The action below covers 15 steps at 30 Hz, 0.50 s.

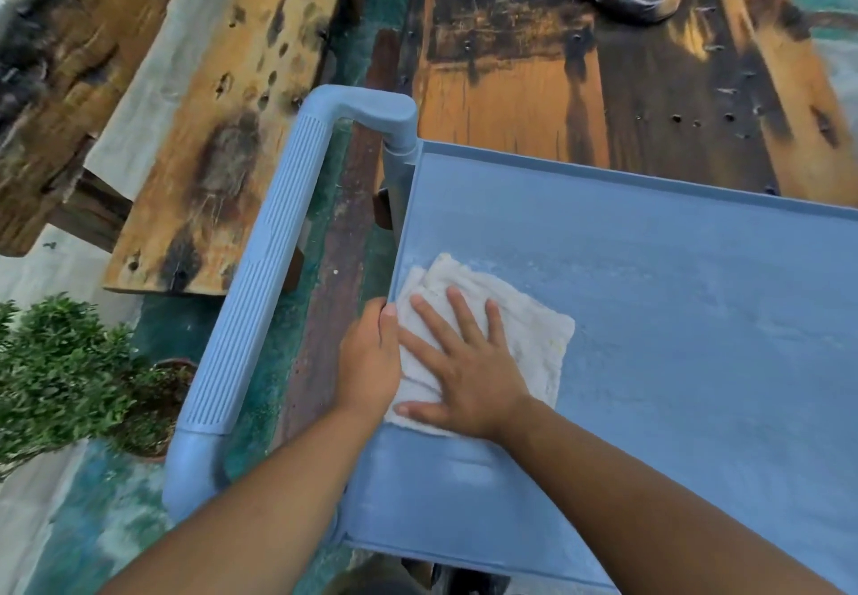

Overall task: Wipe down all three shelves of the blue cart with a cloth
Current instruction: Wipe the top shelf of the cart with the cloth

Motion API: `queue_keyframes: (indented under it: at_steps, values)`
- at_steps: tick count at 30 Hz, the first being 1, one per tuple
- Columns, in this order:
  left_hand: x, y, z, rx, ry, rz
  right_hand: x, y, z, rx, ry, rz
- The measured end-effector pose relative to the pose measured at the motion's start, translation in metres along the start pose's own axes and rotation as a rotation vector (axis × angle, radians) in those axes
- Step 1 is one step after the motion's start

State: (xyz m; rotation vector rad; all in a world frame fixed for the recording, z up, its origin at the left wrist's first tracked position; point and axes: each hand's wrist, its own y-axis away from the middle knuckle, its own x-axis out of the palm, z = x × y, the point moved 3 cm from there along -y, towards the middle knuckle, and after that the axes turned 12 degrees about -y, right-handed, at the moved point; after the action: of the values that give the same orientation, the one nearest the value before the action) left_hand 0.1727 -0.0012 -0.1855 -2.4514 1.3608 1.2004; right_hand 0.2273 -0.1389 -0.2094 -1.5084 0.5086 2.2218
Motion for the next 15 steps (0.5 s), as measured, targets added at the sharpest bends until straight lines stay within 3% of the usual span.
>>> queue_keyframes:
  at_steps: [8,15]
  values:
    - [0.001,-0.001,0.001,0.063,-0.083,-0.020,-0.045,-0.115,-0.081,0.179,-0.001,0.012]
    - [0.009,-0.006,0.006,0.072,-0.133,0.009,-0.056,-0.145,-0.105,0.165,-0.008,-0.021]
